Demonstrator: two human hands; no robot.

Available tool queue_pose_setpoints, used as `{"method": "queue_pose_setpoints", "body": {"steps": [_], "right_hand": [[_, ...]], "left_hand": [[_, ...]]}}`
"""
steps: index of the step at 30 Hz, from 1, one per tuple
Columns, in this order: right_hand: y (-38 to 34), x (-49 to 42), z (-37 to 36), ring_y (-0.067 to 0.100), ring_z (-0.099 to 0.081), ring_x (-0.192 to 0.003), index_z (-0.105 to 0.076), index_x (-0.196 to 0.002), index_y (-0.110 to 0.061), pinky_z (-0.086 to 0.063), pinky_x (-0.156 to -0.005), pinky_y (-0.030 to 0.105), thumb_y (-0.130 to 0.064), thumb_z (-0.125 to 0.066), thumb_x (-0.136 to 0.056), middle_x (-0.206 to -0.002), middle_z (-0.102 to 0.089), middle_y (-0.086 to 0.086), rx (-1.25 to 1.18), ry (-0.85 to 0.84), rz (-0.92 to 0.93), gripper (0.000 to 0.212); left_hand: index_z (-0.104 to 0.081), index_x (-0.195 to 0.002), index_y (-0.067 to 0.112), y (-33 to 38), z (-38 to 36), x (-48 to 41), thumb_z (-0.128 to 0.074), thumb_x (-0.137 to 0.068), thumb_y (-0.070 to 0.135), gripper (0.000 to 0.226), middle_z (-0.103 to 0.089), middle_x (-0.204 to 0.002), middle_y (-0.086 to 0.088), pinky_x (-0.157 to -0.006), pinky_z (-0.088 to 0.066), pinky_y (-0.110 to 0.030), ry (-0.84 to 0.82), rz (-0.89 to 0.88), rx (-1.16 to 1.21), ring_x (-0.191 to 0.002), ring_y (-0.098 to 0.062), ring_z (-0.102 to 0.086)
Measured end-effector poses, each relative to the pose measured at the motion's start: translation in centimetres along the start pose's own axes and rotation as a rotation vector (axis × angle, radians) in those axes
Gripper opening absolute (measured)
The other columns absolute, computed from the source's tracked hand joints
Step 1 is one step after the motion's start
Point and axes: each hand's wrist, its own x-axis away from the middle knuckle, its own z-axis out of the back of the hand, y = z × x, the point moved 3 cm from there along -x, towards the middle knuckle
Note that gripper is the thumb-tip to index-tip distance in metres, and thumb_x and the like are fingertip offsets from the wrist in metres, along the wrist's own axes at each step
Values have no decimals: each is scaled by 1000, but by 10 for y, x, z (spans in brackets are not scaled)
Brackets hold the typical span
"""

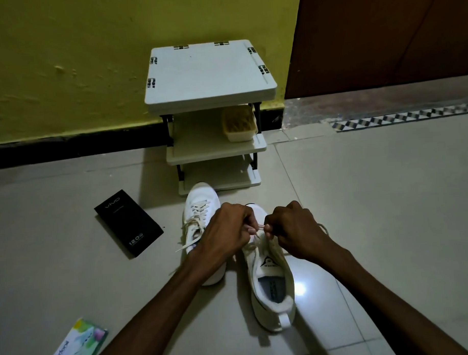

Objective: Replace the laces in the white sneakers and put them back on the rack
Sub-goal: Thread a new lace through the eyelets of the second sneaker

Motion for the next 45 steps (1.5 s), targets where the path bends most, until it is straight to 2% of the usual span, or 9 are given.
{"method": "queue_pose_setpoints", "body": {"steps": [3,10,14,18,22,28,36,40,45], "right_hand": [[24,2,-5,22,-44,-98,-50,-76,-33,-32,-71,32,-27,-50,-94,-91,-58,-9,45,23,-82,19],[89,20,-35,28,-48,-97,-63,-84,-28,-32,-69,32,-27,-50,-91,-90,-57,-5,213,39,-311,14],[104,24,-42,26,-47,-96,-59,-77,-29,-32,-70,33,-27,-52,-90,-83,-47,-8,187,39,-369,16],[88,17,-36,27,-46,-93,-65,-80,-26,-35,-68,32,-26,-57,-90,-91,-58,-4,78,75,-280,12],[57,7,-25,25,-46,-83,-59,-70,-28,-40,-65,35,-25,-54,-87,-85,-57,-7,2,111,-114,18],[21,2,-8,25,-46,-86,-64,-76,-23,-43,-71,41,-18,-50,-87,-87,-60,-4,-32,81,-25,19],[16,3,-5,23,-43,-98,-56,-79,-30,-38,-73,36,-13,-49,-91,-89,-49,-9,-50,-30,-60,22],[32,5,-7,20,-42,-95,-49,-74,-35,-28,-67,31,-16,-52,-90,-86,-45,-15,38,1,-125,25],[48,11,-13,20,-48,-88,-51,-67,-31,-34,-63,30,-7,-53,-85,-73,-55,-14,-50,23,-231,30]], "left_hand": [[-73,-71,16,-18,18,-2,-60,-71,-6,25,-69,-67,7,-61,-49,-9,127,50,12,-65,0,-66],[-69,-65,23,-50,43,-9,-73,-73,4,20,-64,-62,15,-55,-38,-4,290,190,-101,-59,4,-59],[-67,-68,25,-49,29,-6,-68,-78,6,21,-68,-73,5,-68,-48,-25,273,213,-133,-72,-13,-63],[-67,-80,21,-38,18,-7,-70,-76,3,19,-62,-98,-8,-80,-49,-36,236,121,-331,-95,-27,-58],[-71,-82,17,-15,-2,-13,-78,-72,3,18,-62,-104,4,-82,-46,-26,103,-33,-45,-92,-9,-58],[-68,-73,28,2,-26,-13,-77,-67,15,17,-68,-90,7,-82,-48,-39,43,-145,27,-91,-15,-58],[-76,-74,22,2,-24,-11,-68,-70,4,20,-68,-74,9,-66,-47,-14,36,-82,10,-68,-2,-61],[-75,-73,20,-18,-4,-17,-65,-70,1,21,-68,-69,10,-66,-54,-21,157,-12,46,-67,-2,-65],[-75,-74,18,-27,6,-15,-71,-77,3,16,-64,-65,14,-61,-46,-8,198,39,14,-65,-2,-65]]}}
